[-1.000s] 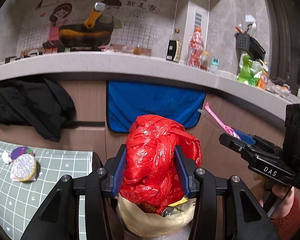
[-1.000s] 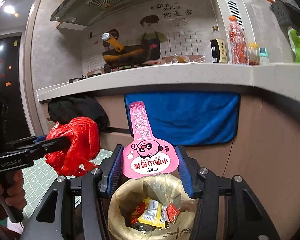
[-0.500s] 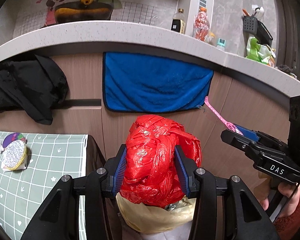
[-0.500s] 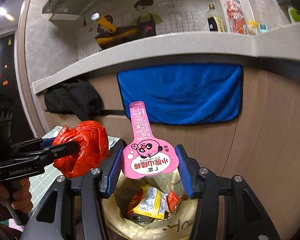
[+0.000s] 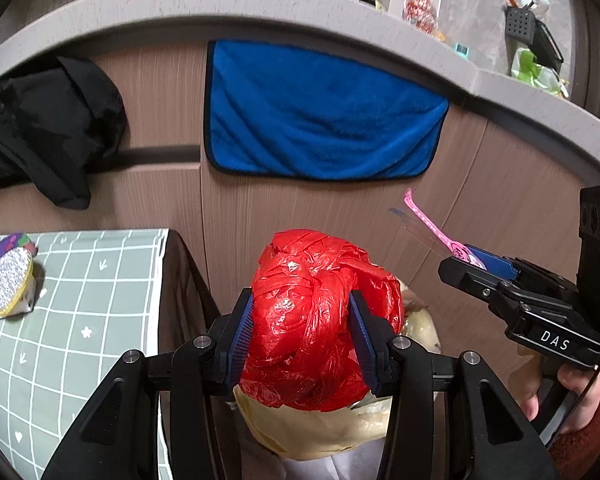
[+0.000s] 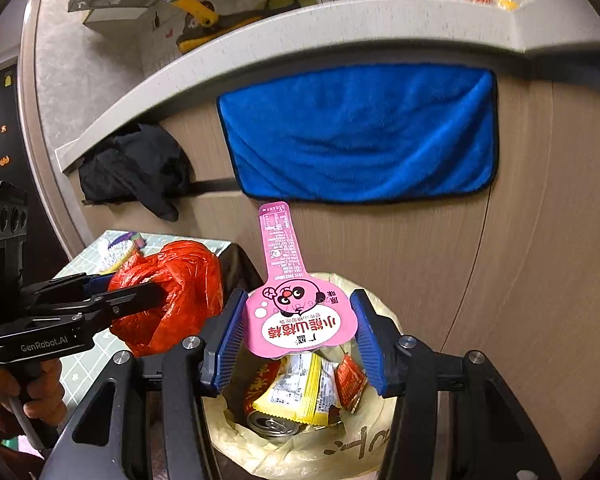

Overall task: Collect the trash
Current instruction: 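Carry the red bag and pink packet up over the bin, then open the left tool over the bin while the right tool opens too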

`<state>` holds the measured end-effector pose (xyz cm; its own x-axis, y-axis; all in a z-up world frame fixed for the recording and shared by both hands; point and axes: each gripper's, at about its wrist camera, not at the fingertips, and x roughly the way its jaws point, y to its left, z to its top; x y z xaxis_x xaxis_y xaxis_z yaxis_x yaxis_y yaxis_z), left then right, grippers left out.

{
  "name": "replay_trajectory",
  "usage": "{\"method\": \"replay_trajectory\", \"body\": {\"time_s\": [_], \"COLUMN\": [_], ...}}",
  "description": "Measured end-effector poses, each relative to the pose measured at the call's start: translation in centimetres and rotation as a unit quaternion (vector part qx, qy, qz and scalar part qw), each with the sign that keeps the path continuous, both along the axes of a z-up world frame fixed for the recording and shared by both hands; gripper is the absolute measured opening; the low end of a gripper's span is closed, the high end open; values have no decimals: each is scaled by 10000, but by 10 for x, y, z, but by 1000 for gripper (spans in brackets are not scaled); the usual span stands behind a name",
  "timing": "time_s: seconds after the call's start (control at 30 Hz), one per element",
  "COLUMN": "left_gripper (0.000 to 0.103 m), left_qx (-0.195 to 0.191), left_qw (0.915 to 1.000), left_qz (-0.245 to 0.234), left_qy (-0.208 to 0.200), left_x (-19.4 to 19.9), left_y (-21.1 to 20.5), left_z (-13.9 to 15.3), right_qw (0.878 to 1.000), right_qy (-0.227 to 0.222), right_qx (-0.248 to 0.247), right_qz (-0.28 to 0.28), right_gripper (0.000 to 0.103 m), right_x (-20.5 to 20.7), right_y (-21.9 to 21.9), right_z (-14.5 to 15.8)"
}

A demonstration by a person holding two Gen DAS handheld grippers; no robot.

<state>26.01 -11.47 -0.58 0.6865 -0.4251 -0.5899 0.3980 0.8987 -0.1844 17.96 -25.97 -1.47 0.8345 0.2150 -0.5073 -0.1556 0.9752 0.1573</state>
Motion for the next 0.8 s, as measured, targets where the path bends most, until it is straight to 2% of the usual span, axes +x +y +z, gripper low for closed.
{"method": "replay_trajectory", "body": {"time_s": [0.23,0.47,0.53,0.6,0.8], "left_gripper": [47,47,47,47,48], "left_qx": [40,96,125,131,377], "left_qw": [9995,9935,9889,9860,9844], "left_qz": [-50,-258,-301,-377,-443], "left_qy": [319,1108,1448,1619,1662], "left_x": [11,32,42,48,58], "left_y": [-7,-22,-28,-33,-48], "left_z": [-20,-57,-71,-78,-92], "right_qw": [9997,9991,9990,9988,9978], "right_qy": [248,410,419,436,594], "right_qx": [42,-2,4,22,8], "right_qz": [2,-102,-161,-230,-290], "right_gripper": [49,49,49,49,49], "right_x": [12,20,21,22,27], "right_y": [-3,-8,-12,-16,-20], "right_z": [-17,-34,-36,-37,-45]}}
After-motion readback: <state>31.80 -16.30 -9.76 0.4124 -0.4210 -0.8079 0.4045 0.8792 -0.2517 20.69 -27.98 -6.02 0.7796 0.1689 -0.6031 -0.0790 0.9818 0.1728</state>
